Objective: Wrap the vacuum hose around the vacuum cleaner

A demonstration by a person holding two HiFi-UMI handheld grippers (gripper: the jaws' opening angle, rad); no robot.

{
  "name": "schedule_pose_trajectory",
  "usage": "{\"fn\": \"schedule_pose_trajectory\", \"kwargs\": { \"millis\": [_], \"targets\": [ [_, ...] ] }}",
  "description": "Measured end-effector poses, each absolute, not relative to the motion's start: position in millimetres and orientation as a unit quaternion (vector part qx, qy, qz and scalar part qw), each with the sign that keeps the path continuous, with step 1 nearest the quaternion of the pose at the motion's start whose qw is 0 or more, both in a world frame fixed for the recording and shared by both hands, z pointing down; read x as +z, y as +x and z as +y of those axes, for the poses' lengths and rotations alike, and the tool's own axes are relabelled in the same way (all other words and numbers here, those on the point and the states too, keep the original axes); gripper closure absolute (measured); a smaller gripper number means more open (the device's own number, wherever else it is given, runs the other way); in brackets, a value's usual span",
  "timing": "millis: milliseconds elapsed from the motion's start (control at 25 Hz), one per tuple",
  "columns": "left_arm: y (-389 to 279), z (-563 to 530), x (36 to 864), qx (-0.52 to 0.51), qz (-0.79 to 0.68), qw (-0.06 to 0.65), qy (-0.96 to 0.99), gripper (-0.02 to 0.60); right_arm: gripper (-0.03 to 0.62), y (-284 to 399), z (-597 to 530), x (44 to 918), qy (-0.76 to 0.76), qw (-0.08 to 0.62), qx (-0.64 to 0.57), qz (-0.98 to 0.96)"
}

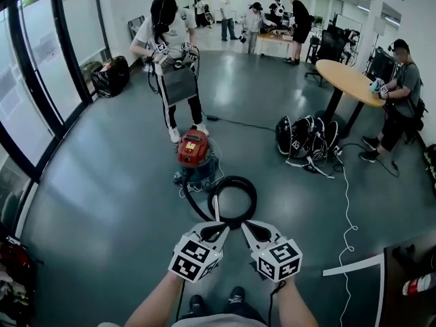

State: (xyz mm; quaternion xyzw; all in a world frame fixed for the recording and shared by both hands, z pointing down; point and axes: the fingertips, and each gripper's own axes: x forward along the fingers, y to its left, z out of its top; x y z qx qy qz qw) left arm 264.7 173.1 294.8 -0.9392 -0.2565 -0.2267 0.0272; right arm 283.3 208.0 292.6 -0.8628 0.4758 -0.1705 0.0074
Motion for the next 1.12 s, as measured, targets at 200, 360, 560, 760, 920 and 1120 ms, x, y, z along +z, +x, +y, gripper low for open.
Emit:
{"fn": "schedule_pose_trajectory", "kwargs": {
  "millis": [200,360,560,760,920,1120],
  "targets": [
    [241.6,162.2,273.6,-0.211,-0.267,0.035,-0.940,0.577,0.592,258.1,191.0,260.2,-0.868,0.027,-0.141,0.474],
    [229.6,161.7,264.3,-0.201,-0.273,0.041,-0.940,0.577,0.592,246.3,186.2,244.8,-0.874,0.037,-0.125,0.468],
    [223.3,157.4,253.8,-0.190,-0.285,0.046,-0.938,0.577,0.592,236.7,177.5,236.1,-0.880,0.034,-0.117,0.459],
    [218.9,152.6,244.0,-0.181,-0.290,0.047,-0.938,0.577,0.592,230.8,172.6,229.3,-0.884,0.032,-0.113,0.453],
    [213.8,152.3,243.9,-0.179,-0.292,0.047,-0.938,0.577,0.592,228.5,174.8,226.3,-0.890,0.026,-0.110,0.442],
    [208.2,150.4,243.6,-0.178,-0.295,0.046,-0.937,0.577,0.592,223.2,174.1,224.3,-0.892,0.020,-0.106,0.439]
  ]
}}
